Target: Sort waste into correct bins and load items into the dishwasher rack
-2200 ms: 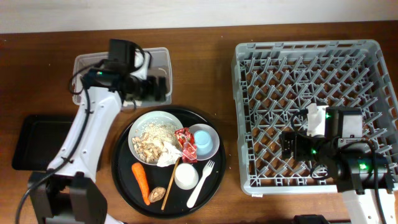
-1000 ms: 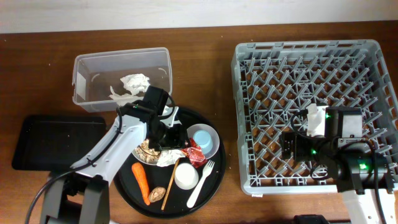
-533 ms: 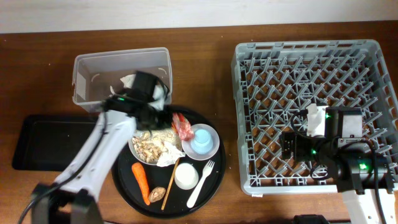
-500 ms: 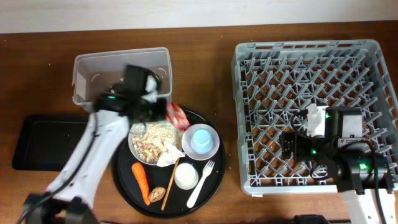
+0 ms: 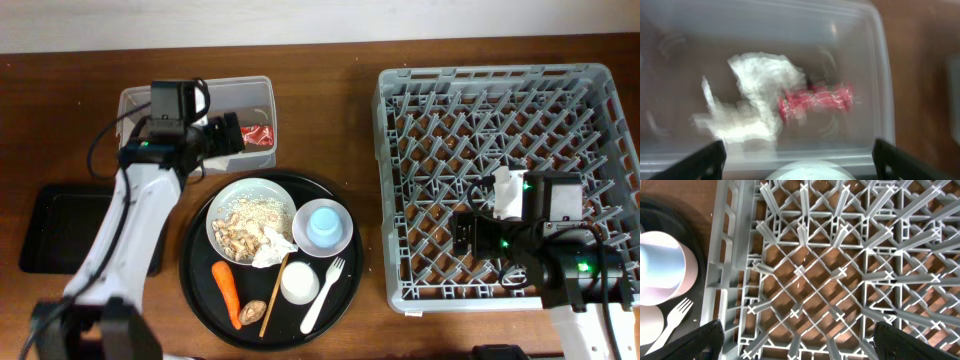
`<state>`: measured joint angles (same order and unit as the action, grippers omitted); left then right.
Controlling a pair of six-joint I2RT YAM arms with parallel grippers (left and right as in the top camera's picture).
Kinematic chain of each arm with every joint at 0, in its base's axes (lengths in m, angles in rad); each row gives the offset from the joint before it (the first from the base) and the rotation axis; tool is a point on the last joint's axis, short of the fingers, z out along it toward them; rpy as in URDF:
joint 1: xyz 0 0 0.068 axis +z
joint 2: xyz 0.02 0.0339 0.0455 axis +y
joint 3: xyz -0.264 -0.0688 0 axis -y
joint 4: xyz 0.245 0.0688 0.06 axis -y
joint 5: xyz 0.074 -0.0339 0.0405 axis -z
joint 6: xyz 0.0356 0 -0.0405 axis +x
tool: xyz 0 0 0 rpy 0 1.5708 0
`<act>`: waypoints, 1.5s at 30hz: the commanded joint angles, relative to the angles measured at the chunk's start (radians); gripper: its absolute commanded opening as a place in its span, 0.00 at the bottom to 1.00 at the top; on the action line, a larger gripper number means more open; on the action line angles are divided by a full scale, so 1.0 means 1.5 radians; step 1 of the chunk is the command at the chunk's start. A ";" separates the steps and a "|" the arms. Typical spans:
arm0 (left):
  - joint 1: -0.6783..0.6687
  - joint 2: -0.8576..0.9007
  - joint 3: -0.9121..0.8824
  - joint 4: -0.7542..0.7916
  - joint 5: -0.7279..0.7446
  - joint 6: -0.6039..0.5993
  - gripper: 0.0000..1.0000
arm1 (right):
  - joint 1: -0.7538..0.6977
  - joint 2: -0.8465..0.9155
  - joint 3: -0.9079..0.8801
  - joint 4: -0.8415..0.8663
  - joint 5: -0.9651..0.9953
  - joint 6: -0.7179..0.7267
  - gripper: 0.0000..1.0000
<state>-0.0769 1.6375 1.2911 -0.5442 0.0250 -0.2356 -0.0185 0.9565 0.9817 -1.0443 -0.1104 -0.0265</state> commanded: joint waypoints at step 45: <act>-0.047 0.068 -0.041 0.158 -0.030 -0.056 0.83 | 0.004 -0.001 0.011 0.000 -0.007 0.005 0.98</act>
<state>-0.1535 1.7069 1.2236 -0.3126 -0.0982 -0.3294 -0.0185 0.9592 0.9836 -1.0451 -0.1104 -0.0250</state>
